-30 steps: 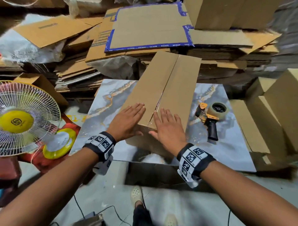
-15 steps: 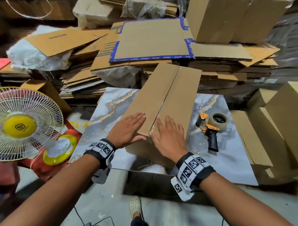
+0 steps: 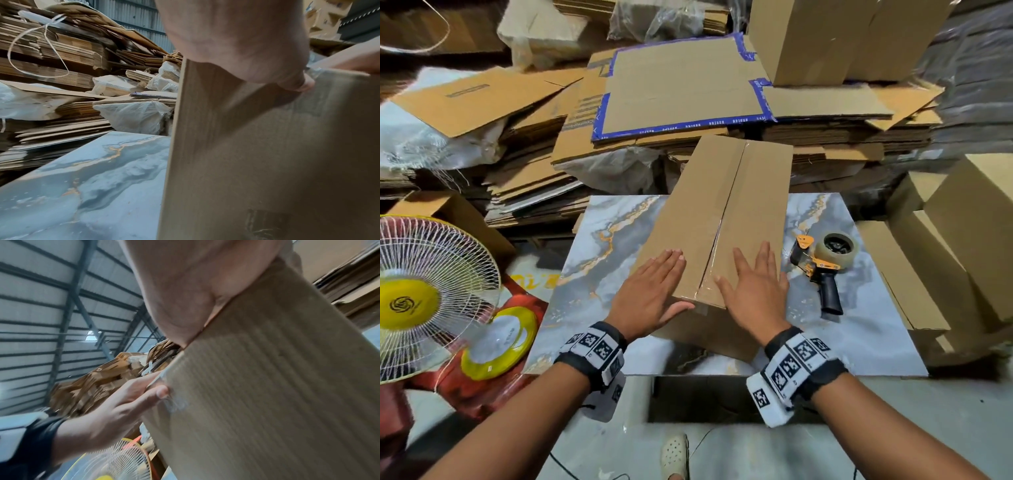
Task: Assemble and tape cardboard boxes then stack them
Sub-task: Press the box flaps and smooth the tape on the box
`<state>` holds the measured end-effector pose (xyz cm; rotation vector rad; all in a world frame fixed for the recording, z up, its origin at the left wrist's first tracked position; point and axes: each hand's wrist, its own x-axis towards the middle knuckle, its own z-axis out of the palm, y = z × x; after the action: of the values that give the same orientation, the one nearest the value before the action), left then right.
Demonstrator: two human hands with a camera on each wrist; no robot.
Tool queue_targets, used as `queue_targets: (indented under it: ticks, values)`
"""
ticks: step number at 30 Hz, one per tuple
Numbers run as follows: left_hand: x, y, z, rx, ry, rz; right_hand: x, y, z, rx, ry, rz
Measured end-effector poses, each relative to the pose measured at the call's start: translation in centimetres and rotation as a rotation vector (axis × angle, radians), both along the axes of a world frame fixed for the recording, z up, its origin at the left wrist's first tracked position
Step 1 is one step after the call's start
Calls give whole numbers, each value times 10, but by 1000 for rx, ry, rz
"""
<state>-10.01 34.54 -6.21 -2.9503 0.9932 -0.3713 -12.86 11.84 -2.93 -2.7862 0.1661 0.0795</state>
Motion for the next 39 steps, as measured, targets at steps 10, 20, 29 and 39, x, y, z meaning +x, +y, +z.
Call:
queue_targets:
  ticks: [10, 20, 29, 39]
  values:
    - [-25, -11, 13, -4, -68, 156, 29, 2, 8, 179, -140, -120]
    - [28, 27, 23, -47, 20, 127, 59, 36, 14, 151, -103, -217]
    - [30, 26, 8, 73, 124, -4, 53, 45, 4, 14, 103, -191]
    - [27, 25, 9, 108, 128, 68, 57, 44, 8, 56, 115, -174]
